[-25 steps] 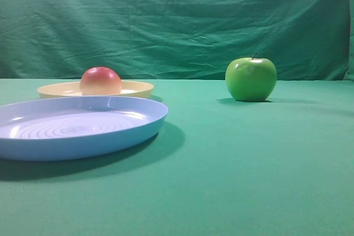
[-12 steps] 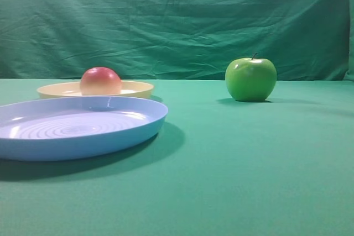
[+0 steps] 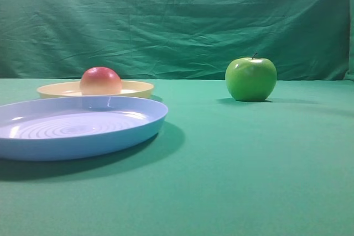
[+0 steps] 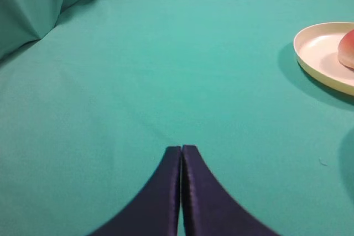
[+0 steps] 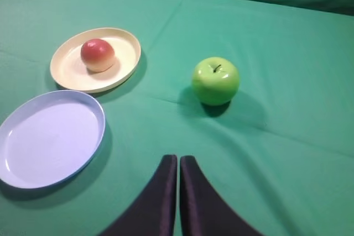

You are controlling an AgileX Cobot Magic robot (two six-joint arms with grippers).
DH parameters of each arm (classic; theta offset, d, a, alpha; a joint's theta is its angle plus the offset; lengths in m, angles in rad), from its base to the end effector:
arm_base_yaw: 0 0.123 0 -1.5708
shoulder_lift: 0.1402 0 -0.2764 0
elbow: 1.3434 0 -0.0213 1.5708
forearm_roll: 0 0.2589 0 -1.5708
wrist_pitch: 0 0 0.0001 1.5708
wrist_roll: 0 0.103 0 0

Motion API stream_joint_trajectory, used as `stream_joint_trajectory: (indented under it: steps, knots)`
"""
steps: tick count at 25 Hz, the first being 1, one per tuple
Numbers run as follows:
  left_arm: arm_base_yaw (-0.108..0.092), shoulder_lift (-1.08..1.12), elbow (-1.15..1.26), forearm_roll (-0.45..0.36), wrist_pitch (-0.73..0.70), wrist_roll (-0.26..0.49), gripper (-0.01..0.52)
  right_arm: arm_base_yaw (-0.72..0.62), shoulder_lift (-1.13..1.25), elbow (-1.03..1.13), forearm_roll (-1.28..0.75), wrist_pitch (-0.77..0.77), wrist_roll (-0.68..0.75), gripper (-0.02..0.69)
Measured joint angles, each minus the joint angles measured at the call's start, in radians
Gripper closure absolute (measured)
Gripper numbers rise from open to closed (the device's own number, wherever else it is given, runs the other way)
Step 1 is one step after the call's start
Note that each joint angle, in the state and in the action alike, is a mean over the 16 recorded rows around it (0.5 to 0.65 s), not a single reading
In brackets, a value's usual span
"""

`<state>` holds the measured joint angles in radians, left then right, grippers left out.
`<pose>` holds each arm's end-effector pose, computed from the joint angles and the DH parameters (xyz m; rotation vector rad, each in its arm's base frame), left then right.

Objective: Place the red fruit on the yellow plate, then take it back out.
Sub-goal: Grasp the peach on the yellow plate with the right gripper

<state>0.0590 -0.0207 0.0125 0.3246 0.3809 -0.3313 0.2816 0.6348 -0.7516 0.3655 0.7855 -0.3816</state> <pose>0.0790 0.0169 0.1747 -0.1636 1.8309 0.1306 0.1242 0.0630 0.3378 -0.5686 2.0424 0.3681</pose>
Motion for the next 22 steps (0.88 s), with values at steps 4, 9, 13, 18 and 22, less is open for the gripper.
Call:
stream_joint_trajectory:
  steps: [4, 9, 13, 18, 22]
  knots:
    - [0.000, 0.000, 0.000, 0.000, 0.000, 0.000, 0.514, 0.011, 0.124, -0.049, 0.053, -0.001, -0.047, 0.665]
    - [0.000, 0.000, 0.000, 0.000, 0.000, 0.000, 0.514, 0.024, 0.268, -0.086, 0.111, -0.047, -0.107, 0.665]
    - [0.000, 0.000, 0.000, 0.000, 0.000, 0.000, 0.514, 0.031, 0.384, -0.129, 0.155, -0.085, -0.159, 0.665]
    - [0.000, 0.000, 0.000, 0.000, 0.000, 0.000, 0.514, 0.036, 0.547, -0.242, 0.202, -0.086, -0.220, 0.665]
    - [0.000, 0.000, 0.000, 0.000, 0.000, 0.000, 0.514, 0.058, 0.702, -0.386, 0.227, -0.055, -0.258, 0.665]
